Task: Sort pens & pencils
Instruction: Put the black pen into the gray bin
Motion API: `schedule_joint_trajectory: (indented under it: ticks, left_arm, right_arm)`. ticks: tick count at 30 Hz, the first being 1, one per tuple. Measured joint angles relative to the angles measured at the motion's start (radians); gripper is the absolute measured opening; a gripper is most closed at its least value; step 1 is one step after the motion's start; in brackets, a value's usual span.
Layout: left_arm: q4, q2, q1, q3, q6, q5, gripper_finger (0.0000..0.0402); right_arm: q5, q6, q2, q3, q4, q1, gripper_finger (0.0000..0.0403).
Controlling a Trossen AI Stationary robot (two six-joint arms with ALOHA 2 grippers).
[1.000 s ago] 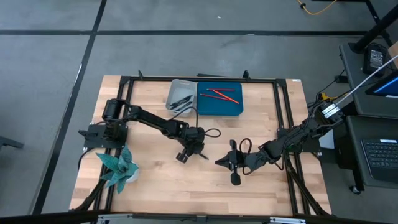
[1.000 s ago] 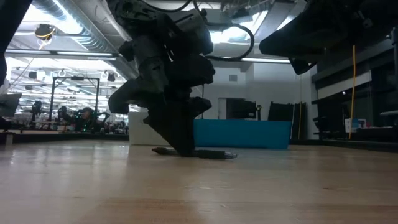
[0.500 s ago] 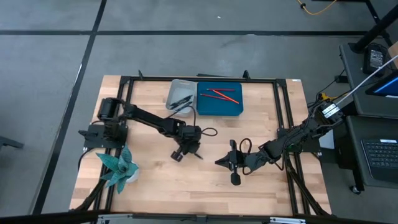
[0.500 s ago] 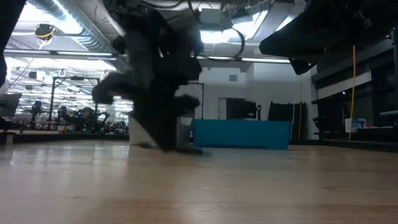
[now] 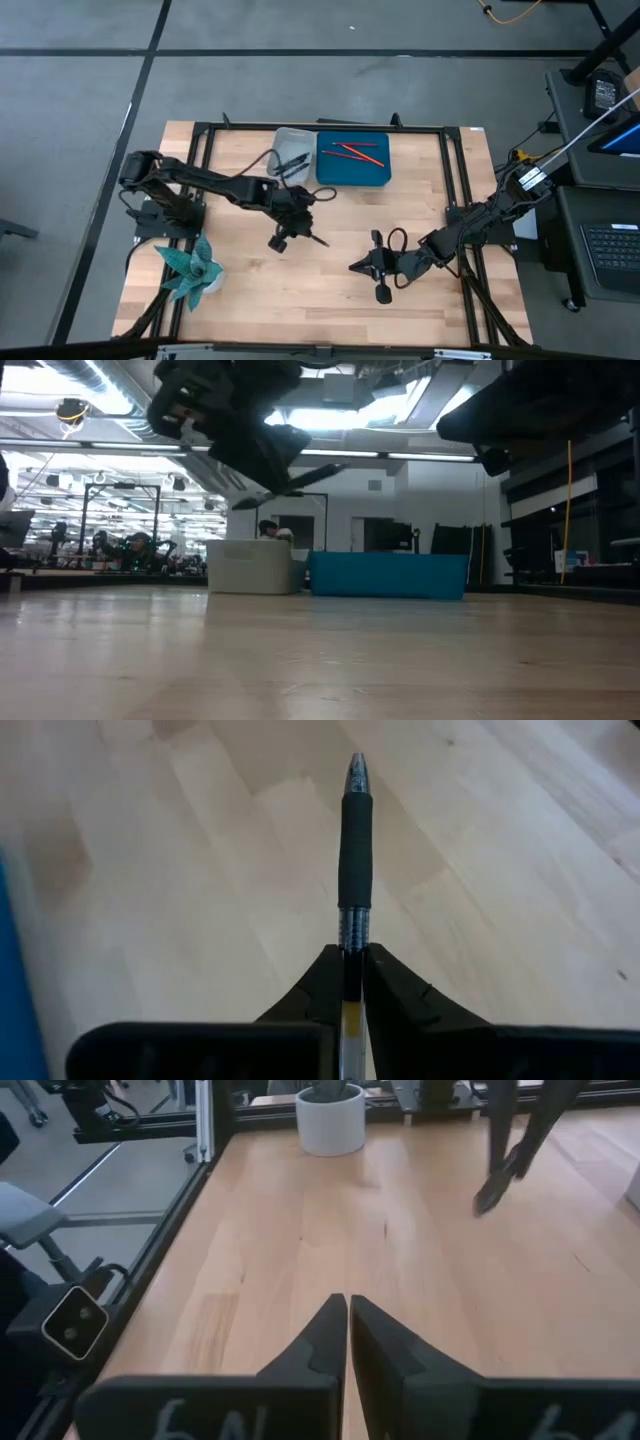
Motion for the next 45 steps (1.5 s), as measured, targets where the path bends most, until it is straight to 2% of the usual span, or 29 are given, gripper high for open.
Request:
schedule_joint_trajectory:
  ticks: [13,22,25,30,35,39,45]
  left_arm:
    - [0.179,-0.278,0.013,-0.277,-0.034,0.006,0.0018]
    - [0.597,-0.466,0.057,-0.588,-0.088,0.085,0.0018]
    - [0.708,-0.492,0.085,-0.662,-0.116,0.093,0.0018]
    - [0.831,-0.500,0.142,-0.715,-0.139,0.112,0.0018]
    - [1.030,-0.495,0.204,-0.765,-0.192,0.153,0.0018]
    - [1.134,-0.495,0.235,-0.797,-0.242,0.094,0.0018]
    - [1.217,-0.495,0.237,-0.857,-0.265,-0.069,0.0018]
  right_arm:
    - [0.006,0.001,0.000,0.000,0.009,0.009,0.0020]
    - [0.007,-0.003,0.000,0.000,0.024,0.009,0.0020]
    - [0.007,-0.003,0.000,0.000,0.028,0.009,0.0020]
    - [0.008,-0.005,0.000,0.000,0.031,0.009,0.0020]
    - [0.077,-0.006,0.000,0.000,0.031,0.009,0.0020]
    - [0.079,-0.010,0.000,0.000,0.031,0.009,0.0020]
    - [0.079,-0.029,0.000,0.000,0.031,0.008,0.0020]
